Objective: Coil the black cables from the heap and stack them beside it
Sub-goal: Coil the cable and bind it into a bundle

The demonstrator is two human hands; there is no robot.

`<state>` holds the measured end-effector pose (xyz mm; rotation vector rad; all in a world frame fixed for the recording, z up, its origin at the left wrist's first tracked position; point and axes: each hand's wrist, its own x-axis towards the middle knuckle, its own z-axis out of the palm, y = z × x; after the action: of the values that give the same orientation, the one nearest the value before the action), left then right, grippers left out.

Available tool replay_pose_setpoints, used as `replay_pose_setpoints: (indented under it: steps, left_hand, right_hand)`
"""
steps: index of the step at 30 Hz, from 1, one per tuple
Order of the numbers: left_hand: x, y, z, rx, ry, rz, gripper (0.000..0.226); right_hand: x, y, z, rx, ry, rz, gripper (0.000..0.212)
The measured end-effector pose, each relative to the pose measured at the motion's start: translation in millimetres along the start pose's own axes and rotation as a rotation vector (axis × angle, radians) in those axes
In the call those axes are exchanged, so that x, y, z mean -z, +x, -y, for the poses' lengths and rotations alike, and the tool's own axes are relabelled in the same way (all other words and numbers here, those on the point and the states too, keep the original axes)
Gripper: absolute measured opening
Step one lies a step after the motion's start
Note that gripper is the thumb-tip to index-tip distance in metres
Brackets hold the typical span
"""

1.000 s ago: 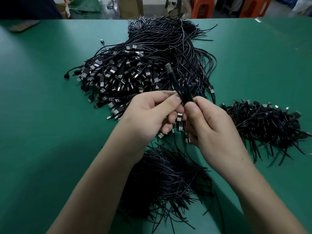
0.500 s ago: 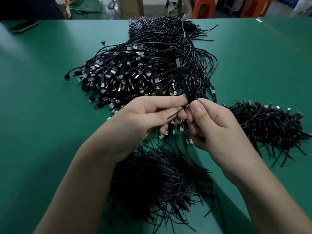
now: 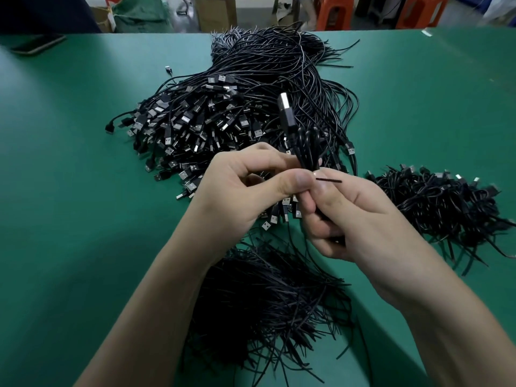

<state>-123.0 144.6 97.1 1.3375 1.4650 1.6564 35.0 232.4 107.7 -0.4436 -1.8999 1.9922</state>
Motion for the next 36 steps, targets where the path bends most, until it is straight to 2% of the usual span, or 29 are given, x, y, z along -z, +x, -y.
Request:
replay_pose_setpoints:
  steps: [5, 7, 12, 16, 20, 22, 25, 29, 31, 36]
  left_hand:
    - [-1.4, -0.8, 0.1, -0.004, 0.007, 0.058, 0.027]
    - [-3.3, -0.5, -0.4, 0.003, -0.004, 0.084, 0.023]
    - [-7.7, -0.3, -0.9, 0.02, -0.095, 0.108, 0.02]
    - [-11.5, -1.2, -1.0, 0.046, -0.162, 0.082, 0.022]
    - [-13.0, -1.2, -3.4, 0.058, -0.125, 0.029, 0.024]
    - [-13.3, -1.4, -3.9, 0.067, -0.107, 0.019, 0.026]
    - [-13.7, -1.6, -3.0, 0.081, -0.082, 0.025, 0.039]
    - [-7.8, -1.6, 3.2, 0.089, 0.024, -0.019, 0.038]
    - [-4.4, -1.1, 4.3, 0.12, 0.039, -0.001, 0.035]
    - [-3.7, -0.2, 3.1, 0.226, -0.041, 0.105, 0.026]
  right_hand:
    - [12.4, -2.8, 0.9, -0.094, 0.149, 0.226, 0.032]
    - [14.8, -3.8, -0.2, -0.129, 0.218, 0.293, 0.032]
    - [13.8, -2.4, -1.9, -0.202, 0.217, 0.274, 0.04]
    - [10.7, -0.3, -1.8, -0.198, 0.382, 0.299, 0.033]
    - [8.7, 0.6, -4.6, -0.193, 0.414, 0.285, 0.028]
    - [6.1, 1.9, -7.3, -0.162, 0.341, 0.247, 0.032]
    - [4.9, 4.4, -10.3, -0.074, 0.093, 0.119, 0.036]
    - [10.7, 3.8, -11.8, 0.17, -0.464, -0.212, 0.023]
    - [13.8, 3.6, -10.1, 0.321, -0.614, -0.331, 0.018]
    - [21.4, 3.2, -6.1, 0.622, -0.891, -0.331, 0.006]
